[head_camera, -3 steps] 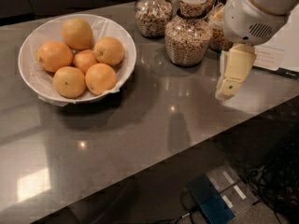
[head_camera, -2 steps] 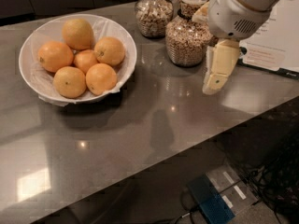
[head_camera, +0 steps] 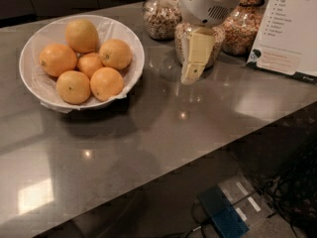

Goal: Pick orange from white bowl

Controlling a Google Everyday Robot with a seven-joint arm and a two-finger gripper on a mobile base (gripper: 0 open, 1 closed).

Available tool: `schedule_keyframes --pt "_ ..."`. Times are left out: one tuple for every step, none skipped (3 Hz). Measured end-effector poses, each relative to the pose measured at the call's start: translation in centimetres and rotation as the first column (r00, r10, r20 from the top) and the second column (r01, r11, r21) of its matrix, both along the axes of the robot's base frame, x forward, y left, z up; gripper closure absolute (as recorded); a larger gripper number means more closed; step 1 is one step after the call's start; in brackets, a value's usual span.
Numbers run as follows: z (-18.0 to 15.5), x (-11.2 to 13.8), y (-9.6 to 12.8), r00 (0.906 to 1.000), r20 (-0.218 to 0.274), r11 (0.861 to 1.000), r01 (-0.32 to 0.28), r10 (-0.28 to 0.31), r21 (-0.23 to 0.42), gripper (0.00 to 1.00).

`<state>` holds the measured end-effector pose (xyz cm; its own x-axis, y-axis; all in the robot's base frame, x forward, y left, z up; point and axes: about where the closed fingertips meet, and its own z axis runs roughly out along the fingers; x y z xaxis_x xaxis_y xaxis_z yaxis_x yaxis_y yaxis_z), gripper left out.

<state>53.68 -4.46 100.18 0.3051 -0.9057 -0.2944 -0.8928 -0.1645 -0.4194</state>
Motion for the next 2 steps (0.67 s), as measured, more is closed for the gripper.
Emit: schedule_keyframes --pt "-0.1 0.2 0.4 0.9999 0.000 1.000 -0.013 0.013 0.011 0.00" --pt "-0.3 2.5 2.8 0.9976 0.035 0.996 -0.061 0.059 0.059 0.00"
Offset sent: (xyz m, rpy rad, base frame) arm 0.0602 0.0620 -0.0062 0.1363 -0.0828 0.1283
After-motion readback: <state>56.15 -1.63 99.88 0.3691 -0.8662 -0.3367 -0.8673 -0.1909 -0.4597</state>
